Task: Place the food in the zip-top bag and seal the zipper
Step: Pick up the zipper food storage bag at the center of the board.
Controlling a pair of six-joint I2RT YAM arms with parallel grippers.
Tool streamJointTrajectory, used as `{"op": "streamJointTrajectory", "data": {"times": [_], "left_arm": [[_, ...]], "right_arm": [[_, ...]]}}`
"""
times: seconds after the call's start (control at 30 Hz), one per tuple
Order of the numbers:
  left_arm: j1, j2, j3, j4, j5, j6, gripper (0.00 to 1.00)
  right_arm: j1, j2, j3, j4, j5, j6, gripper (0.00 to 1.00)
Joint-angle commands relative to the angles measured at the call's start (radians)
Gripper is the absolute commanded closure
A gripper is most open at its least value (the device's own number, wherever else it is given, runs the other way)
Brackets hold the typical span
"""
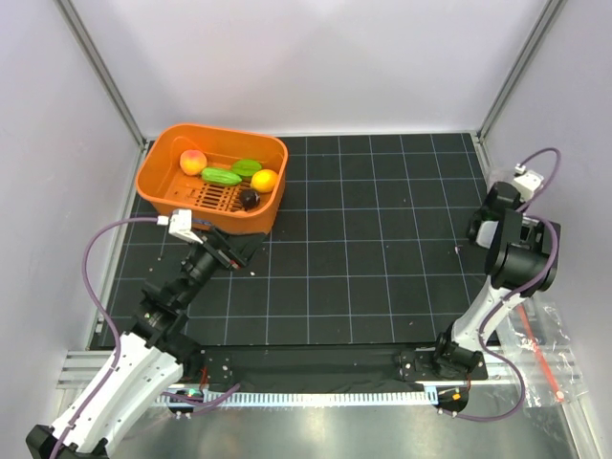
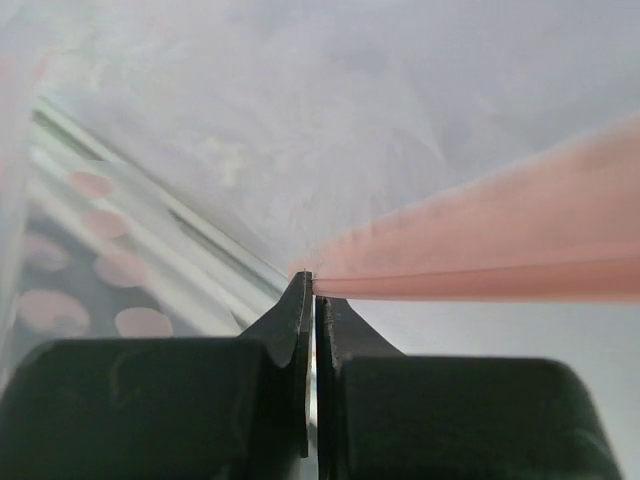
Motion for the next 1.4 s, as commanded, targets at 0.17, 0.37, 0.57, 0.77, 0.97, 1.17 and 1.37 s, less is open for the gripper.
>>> {"op": "streamJointTrajectory", "data": {"times": [0.17, 0.37, 0.57, 0.77, 0.97, 1.17, 1.37], "left_arm": [[-0.002, 0.010, 0.011, 0.012, -0.009, -0.007, 0.00], [-0.004, 0.050, 0.024, 0.009, -0.027, 0.011, 0.00], [-0.004, 0.126, 0.060, -0.001, -0.040, 0.066, 0.00], [-0.004, 0.177, 0.096, -0.031, -0.041, 0.117, 0.00], [-0.004, 0.156, 0.099, -0.022, -0.015, 0.128, 0.00], [-0.004, 0.162, 0.079, 0.060, 0.068, 0.123, 0.00], [-0.004, 0.222, 0.079, 0.122, 0.187, 0.092, 0.00]], "right_arm": [[0.127, -0.253, -0.042, 0.042, 0.154, -0.146, 0.99], [0.317, -0.387, 0.022, -0.211, 0.150, -0.191, 0.99], [0.592, -0.464, 0.145, -0.537, 0.156, -0.022, 0.99], [0.841, -0.464, 0.257, -0.780, 0.157, 0.070, 0.99], [1.093, -0.505, 0.208, -0.741, 0.157, -0.038, 0.99], [1.288, -0.521, 0.079, -0.646, 0.150, -0.177, 0.99], [1.319, -0.643, -0.114, -0.514, 0.065, -0.172, 0.99]]}}
